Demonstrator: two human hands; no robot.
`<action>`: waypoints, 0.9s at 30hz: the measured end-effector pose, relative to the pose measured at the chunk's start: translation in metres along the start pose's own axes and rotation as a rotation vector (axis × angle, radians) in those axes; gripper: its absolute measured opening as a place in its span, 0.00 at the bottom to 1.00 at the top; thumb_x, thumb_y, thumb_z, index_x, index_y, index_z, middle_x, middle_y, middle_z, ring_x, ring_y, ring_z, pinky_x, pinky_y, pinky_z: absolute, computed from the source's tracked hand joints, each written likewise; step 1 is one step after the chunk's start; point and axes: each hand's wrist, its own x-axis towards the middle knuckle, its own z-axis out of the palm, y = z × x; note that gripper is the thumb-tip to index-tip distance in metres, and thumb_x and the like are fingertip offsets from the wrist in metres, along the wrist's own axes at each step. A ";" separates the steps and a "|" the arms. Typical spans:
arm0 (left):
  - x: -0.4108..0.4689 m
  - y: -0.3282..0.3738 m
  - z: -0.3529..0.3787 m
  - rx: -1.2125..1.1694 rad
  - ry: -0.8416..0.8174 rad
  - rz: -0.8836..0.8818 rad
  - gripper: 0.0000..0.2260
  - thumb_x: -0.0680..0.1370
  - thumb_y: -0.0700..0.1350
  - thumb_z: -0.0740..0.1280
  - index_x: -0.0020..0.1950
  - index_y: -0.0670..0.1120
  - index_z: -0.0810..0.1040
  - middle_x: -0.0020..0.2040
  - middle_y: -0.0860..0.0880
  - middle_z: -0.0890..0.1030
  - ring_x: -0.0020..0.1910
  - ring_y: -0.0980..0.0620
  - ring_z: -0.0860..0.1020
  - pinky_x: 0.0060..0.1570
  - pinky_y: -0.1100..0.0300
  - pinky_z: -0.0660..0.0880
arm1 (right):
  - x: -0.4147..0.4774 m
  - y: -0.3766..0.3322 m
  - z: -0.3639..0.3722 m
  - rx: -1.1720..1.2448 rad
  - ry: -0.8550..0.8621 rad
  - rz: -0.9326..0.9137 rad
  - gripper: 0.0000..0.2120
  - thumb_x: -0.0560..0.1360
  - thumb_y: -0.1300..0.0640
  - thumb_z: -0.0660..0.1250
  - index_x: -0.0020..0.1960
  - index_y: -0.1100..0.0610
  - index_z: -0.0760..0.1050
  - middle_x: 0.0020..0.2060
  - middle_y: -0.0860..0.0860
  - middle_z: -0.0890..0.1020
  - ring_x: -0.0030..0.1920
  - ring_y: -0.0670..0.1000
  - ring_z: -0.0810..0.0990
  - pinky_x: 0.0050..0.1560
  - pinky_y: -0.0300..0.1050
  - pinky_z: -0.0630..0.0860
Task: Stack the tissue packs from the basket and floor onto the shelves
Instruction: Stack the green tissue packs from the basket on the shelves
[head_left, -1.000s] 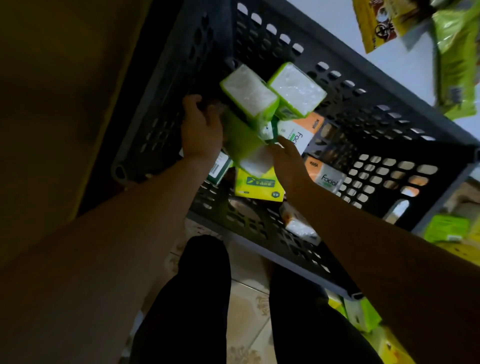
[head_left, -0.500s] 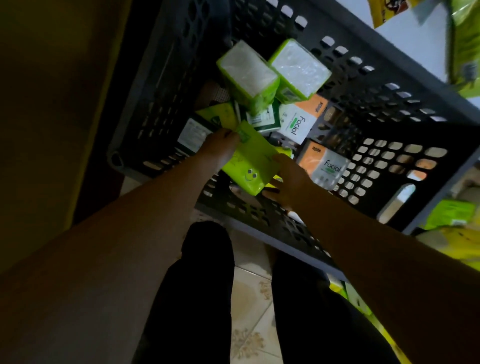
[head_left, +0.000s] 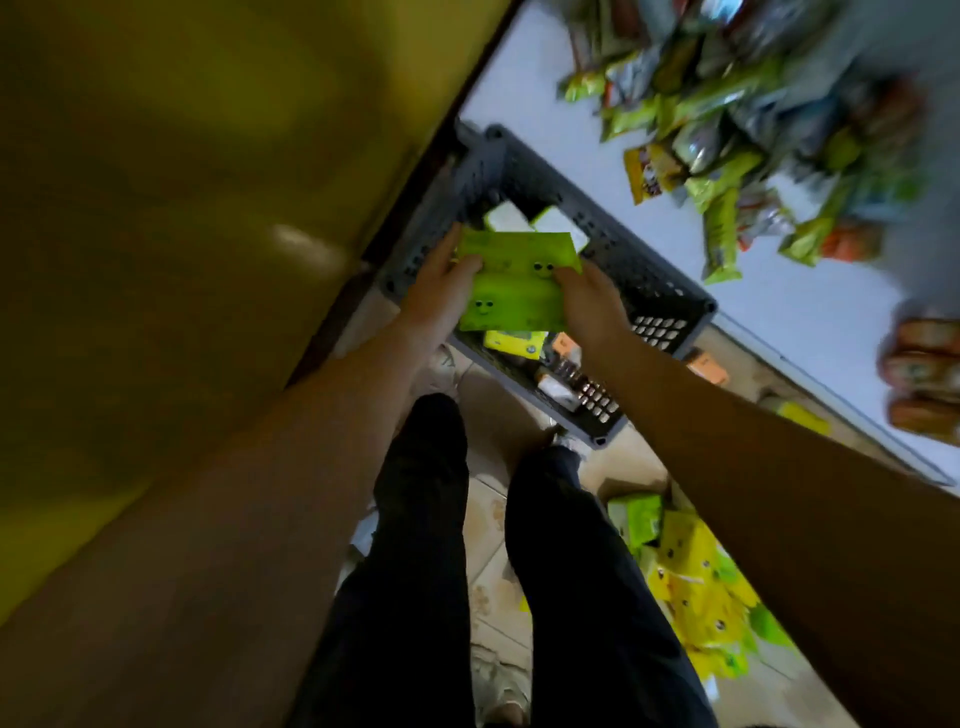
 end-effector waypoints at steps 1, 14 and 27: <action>-0.028 0.021 -0.008 0.001 0.009 0.049 0.23 0.80 0.43 0.59 0.75 0.51 0.59 0.65 0.48 0.72 0.60 0.48 0.74 0.58 0.54 0.72 | -0.029 -0.023 -0.005 -0.048 0.010 -0.056 0.23 0.77 0.51 0.59 0.70 0.56 0.67 0.64 0.57 0.74 0.62 0.57 0.74 0.60 0.48 0.71; -0.299 0.283 -0.088 0.020 0.404 0.775 0.18 0.81 0.45 0.58 0.71 0.43 0.67 0.71 0.46 0.69 0.70 0.51 0.66 0.64 0.66 0.60 | -0.297 -0.278 -0.080 -0.300 0.006 -1.046 0.24 0.77 0.53 0.65 0.70 0.59 0.64 0.67 0.56 0.71 0.67 0.52 0.69 0.66 0.40 0.62; -0.385 0.449 -0.090 0.265 0.411 1.082 0.25 0.80 0.49 0.61 0.75 0.44 0.60 0.74 0.44 0.64 0.73 0.50 0.62 0.67 0.65 0.56 | -0.370 -0.414 -0.149 -0.240 0.175 -1.331 0.30 0.73 0.58 0.69 0.72 0.58 0.62 0.69 0.55 0.68 0.69 0.53 0.67 0.69 0.45 0.62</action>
